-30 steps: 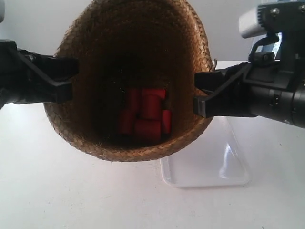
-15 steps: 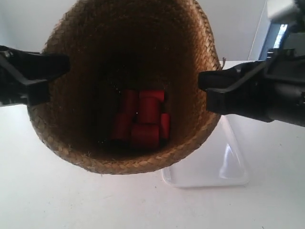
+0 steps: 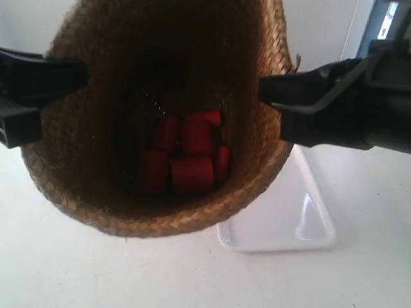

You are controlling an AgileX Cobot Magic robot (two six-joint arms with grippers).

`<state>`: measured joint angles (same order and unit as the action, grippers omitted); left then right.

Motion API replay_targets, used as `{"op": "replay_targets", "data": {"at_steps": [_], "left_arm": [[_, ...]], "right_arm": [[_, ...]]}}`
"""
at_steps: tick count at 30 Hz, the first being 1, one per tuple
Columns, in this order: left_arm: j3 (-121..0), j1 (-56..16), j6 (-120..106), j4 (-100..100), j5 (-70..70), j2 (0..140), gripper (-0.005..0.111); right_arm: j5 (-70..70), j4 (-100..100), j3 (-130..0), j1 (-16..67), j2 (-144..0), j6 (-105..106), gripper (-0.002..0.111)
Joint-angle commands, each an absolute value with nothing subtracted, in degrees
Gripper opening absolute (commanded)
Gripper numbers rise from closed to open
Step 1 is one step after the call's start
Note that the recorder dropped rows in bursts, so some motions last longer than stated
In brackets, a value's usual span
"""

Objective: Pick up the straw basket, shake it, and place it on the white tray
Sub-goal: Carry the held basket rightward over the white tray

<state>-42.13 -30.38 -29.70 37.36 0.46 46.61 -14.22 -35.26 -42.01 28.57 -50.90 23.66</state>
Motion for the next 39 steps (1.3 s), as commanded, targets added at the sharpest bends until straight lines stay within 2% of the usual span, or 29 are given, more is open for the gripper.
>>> {"op": "replay_targets", "data": {"at_steps": [1, 3, 7, 9, 12, 13, 15, 16, 17, 20, 23, 24, 27, 29, 33, 36, 39], "left_arm": [[-36.74, -31.01, -32.71, 36.88, -14.47, 50.51, 0.0], [-37.66, -31.01, -31.92, 40.15, -15.48, 51.01, 0.0], [-43.98, -32.66, -33.25, 34.85, -0.43, 43.96, 0.0], [-43.05, -32.66, -33.25, 34.45, -0.6, 42.9, 0.0], [-36.36, -32.55, -32.65, 37.69, -14.03, 49.75, 0.0], [-37.43, -32.77, -31.47, 39.2, -13.14, 49.54, 0.0], [-42.63, -33.47, -31.96, 36.11, -1.5, 44.42, 0.0], [-44.07, -33.36, -33.3, 34.78, 1.24, 41.65, 0.0], [-43.7, -33.36, -33.46, 34.63, 0.35, 41.2, 0.0], [-37.05, -33.36, -32.31, 35.25, -13.99, 48.01, 0.0], [-42.91, -33.48, -27.37, 35.35, 2.16, 43.27, 0.0], [-42.97, -33.48, -28.91, 34.76, 3.16, 42.02, 0.0], [-36.08, -31.95, -31.16, 35.66, -12.33, 47.02, 0.0], [-36.33, -32.24, -28.4, 40.24, -11.18, 48.02, 0.0], [-39.8, -34.25, -28.11, 38.86, -1.72, 44.11, 0.0], [-38.49, -33.85, -36.79, 35.54, -4.95, 44.1, 0.0], [-36.23, -31.75, -36.66, 38.93, -10.51, 47.23, 0.0]], "right_arm": [[8.06, -34.07, -35.93, 29.31, -55.64, 26.29, 0.0], [6.74, -34.24, -36.96, 29.31, -57.04, 26.15, 0.0], [-9.27, -34.53, -43.31, 30.94, -49.93, 25.34, 0.0], [-5.86, -32.93, -41.73, 31.34, -49.01, 25.97, 0.0], [9.55, -29.56, -35.8, 30.93, -57.08, 26.27, 0.0], [5.64, -30.39, -37.26, 30.91, -57.48, 25.14, 0.0], [-9.82, -30.41, -43.71, 32.72, -51.26, 21.34, 0.0], [-12.01, -31.14, -44.78, 33.63, -48.45, 20.52, 0.0], [-10.36, -30.39, -43.96, 33.75, -47.96, 20.94, 0.0], [5.93, -24.7, -36.66, 31.9, -54.94, 20.82, 0.0], [-9.3, -27.17, -42.71, 34.56, -49.94, 12.97, 0.0], [-9.05, -26.66, -42.56, 35.14, -48.33, 13.21, 0.0], [4.57, -19.52, -36.31, 33.42, -53.61, 13.66, 0.0], [1.19, -22.56, -36.78, 32.71, -56.66, 12.36, 0.0], [-9.95, -25.55, -40.91, 34.52, -51.65, 9.63, 0.0], [-0.76, -24.97, -39.84, 34.6, -49.61, 11.0, 0.0], [5.65, -25.0, -38.27, 33.0, -53.51, 14.18, 0.0]]}}
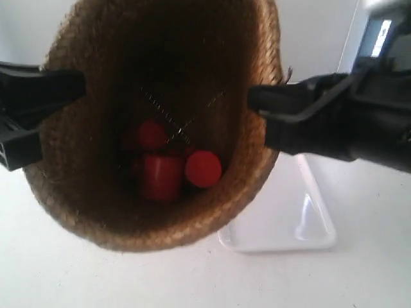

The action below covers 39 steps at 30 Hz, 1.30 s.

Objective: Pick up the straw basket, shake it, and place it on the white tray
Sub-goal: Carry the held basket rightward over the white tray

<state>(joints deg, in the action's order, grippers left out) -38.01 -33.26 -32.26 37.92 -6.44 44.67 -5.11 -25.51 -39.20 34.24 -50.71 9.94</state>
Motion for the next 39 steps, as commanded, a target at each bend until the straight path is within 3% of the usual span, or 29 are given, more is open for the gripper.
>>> {"op": "replay_targets", "data": {"at_steps": [1, 6, 12, 18, 23, 27, 30, 34, 39], "left_arm": [[-36.23, -31.41, -35.49, 40.63, -10.12, 47.39, 0.0], [-40.94, -32.25, -33.36, 41.03, 0.0, 42.06, 0.0], [-36.57, -29.61, -38.18, 43.38, -13.0, 45.22, 0.0], [-41.99, -29.14, -38.18, 43.85, 3.63, 42.1, 0.0], [-37.8, -27.36, -38.08, 44.07, -7.46, 45.29, 0.0], [-43.13, -28.79, -37.98, 42.65, 2.44, 40.54, 0.0], [-38.0, -28.68, -38.76, 41.58, -8.88, 45.0, 0.0], [-44.05, -30.65, -35.03, 41.27, 4.63, 40.5, 0.0], [-38.45, -29.24, -36.59, 44.12, -9.93, 46.27, 0.0]], "right_arm": [[4.43, -25.0, -38.27, 32.55, -54.72, 14.14, 0.0], [-4.29, -28.21, -42.23, 34.32, -51.06, 5.1, 0.0], [6.27, -26.74, -39.77, 32.15, -54.55, 20.27, 0.0], [-2.89, -31.2, -45.11, 33.53, -49.65, 15.52, 0.0], [7.96, -30.83, -40.12, 33.6, -55.01, 27.49, 0.0], [4.07, -32.38, -43.95, 36.34, -48.6, 18.45, 0.0], [10.46, -31.78, -39.74, 34.83, -54.93, 27.87, 0.0], [-1.29, -30.43, -46.15, 38.91, -47.58, 19.32, 0.0], [2.86, -24.85, -39.92, 36.41, -55.61, 23.21, 0.0]]}}
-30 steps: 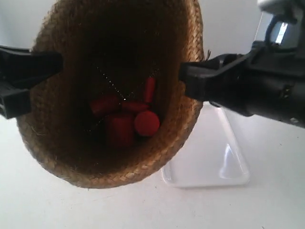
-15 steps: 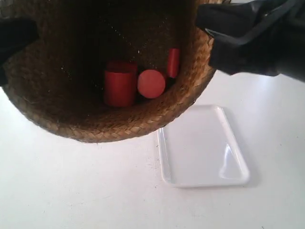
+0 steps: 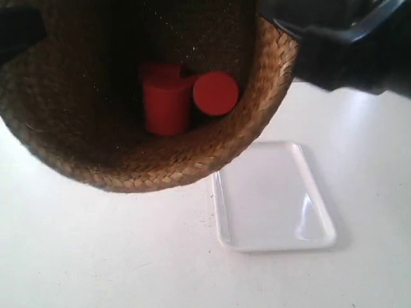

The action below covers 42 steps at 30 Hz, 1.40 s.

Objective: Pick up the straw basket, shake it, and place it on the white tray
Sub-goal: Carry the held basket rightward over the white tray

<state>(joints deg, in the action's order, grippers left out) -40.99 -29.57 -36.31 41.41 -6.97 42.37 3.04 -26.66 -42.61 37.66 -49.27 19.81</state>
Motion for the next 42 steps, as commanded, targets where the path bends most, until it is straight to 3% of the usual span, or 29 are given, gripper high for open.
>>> {"op": "replay_targets", "data": {"at_steps": [1, 5, 10, 15, 17, 22, 24, 29, 35, 40, 42], "left_arm": [[-39.49, -29.39, -36.93, 42.76, -6.76, 45.51, 0.0], [-44.59, -29.39, -37.31, 41.11, 5.62, 40.94, 0.0], [-41.66, -29.17, -37.56, 40.87, -3.01, 45.25, 0.0], [-48.11, -29.41, -36.4, 41.34, 9.17, 42.61, 0.0], [-49.45, -29.41, -36.62, 41.13, 11.99, 40.61, 0.0], [-42.42, -29.21, -37.51, 40.3, -0.37, 44.33, 0.0], [-41.81, -29.21, -36.26, 41.82, -0.84, 46.04, 0.0], [-47.42, -29.33, -36.01, 41.44, 13.6, 40.0, 0.0], [-40.69, -29.21, -37.21, 40.45, -1.59, 43.46, 0.0], [-46.9, -29.32, -36.89, 41.55, 14.42, 40.59, 0.0], [-47.07, -29.32, -36.89, 41.3, 14.9, 39.37, 0.0]], "right_arm": [[0.87, -25.76, -40.83, 36.56, -55.33, 22.4, 0.0], [-1.93, -26.29, -44.82, 38.91, -48.4, 15.77, 0.0], [6.14, -24.95, -39.65, 36.52, -53.91, 20.96, 0.0], [-6.07, -26.37, -44.69, 37.04, -52.54, 12.48, 0.0], [-4.79, -26.37, -45.73, 39.02, -49.39, 12.82, 0.0], [8.73, -25.39, -40.37, 39.47, -53.3, 20.71, 0.0], [6.41, -26.84, -40.4, 38.87, -56.34, 19.24, 0.0], [-6.06, -27.39, -46.07, 42.09, -48.62, 14.93, 0.0], [5.02, -26.95, -38.61, 40.38, -54.28, 20.28, 0.0], [-5.86, -27.89, -44.16, 41.26, -50.05, 17.11, 0.0], [-4.76, -28.18, -44.52, 41.65, -47.8, 17.61, 0.0]]}}
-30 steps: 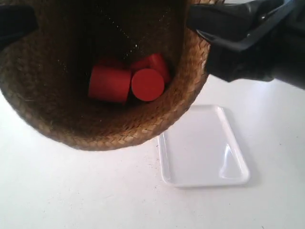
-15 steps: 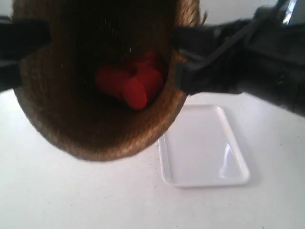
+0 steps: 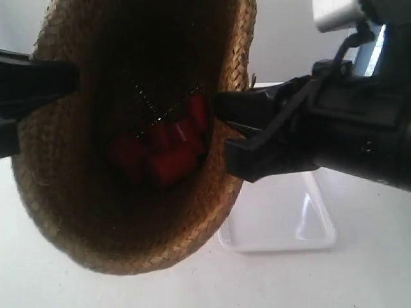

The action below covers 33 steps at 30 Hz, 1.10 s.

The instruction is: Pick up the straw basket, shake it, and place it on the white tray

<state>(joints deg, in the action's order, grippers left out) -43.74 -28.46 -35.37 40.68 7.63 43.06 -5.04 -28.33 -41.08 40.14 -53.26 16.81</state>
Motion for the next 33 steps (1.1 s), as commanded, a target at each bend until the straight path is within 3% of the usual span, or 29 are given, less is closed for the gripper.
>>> {"op": "replay_targets", "data": {"at_steps": [1, 5, 9, 15, 21, 28, 33], "left_arm": [[-46.11, -29.32, -37.01, 40.89, 13.23, 39.52, 0.0], [-40.45, -29.2, -36.31, 40.66, -0.51, 44.29, 0.0], [-46.48, -29.4, -34.86, 41.24, 7.53, 40.26, 0.0], [-41.81, -29.15, -32.66, 38.92, 0.0, 43.92, 0.0], [-44.79, -30.38, -29.23, 40.59, 1.82, 41.33, 0.0], [-37.93, -29.89, -29.48, 39.16, -6.59, 46.14, 0.0], [-42.0, -31.45, -28.3, 39.58, 1.17, 41.63, 0.0]], "right_arm": [[-3.17, -27.76, -43.66, 41.53, -47.8, 18.57, 0.0], [1.19, -27.54, -39.17, 37.38, -54.75, 22.48, 0.0], [-15.43, -30.12, -45.56, 36.99, -50.15, 18.36, 0.0], [-5.76, -18.73, -40.58, 34.54, -50.42, 17.28, 0.0], [-17.49, -20.1, -47.64, 33.48, -48.96, 13.57, 0.0], [-9.58, -12.65, -43.29, 30.75, -54.42, 12.52, 0.0], [-20.17, -20.85, -48.58, 33.01, -51.24, 7.29, 0.0]]}}
